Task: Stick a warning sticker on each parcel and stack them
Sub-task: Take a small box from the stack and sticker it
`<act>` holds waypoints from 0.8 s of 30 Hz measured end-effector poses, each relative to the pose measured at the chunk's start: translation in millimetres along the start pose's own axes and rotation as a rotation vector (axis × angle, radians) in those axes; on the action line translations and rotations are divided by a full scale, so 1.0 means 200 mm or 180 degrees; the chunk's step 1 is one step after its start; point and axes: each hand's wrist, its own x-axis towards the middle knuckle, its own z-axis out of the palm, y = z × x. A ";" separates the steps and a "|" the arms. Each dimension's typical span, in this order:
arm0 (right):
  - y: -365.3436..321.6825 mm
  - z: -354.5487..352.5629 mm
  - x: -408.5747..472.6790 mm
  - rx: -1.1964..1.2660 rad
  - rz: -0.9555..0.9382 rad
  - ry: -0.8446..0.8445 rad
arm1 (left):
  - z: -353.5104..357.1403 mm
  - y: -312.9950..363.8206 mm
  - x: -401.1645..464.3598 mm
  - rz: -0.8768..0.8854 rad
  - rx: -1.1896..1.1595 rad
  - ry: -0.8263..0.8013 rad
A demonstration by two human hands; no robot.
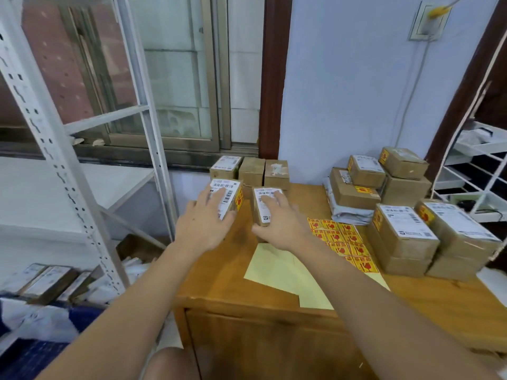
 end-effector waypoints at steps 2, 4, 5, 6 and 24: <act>0.02 0.06 -0.03 0.0012 0.0008 -0.0115 | 0.03 0.01 -0.04 -0.0033 -0.0020 -0.0031; 0.04 0.11 -0.05 -0.0010 0.0045 -0.0196 | 0.06 0.03 -0.08 -0.0091 -0.0020 -0.0100; 0.05 0.13 -0.05 -0.0022 0.0077 -0.0228 | 0.07 0.03 -0.09 -0.0119 -0.0019 -0.0143; 0.06 0.14 -0.05 -0.0014 0.0114 -0.0258 | 0.09 0.03 -0.10 -0.0137 -0.0029 -0.0184; 0.09 0.28 -0.06 -0.0402 0.0118 -0.0435 | 0.32 -0.01 -0.16 -0.0301 0.0342 -0.0578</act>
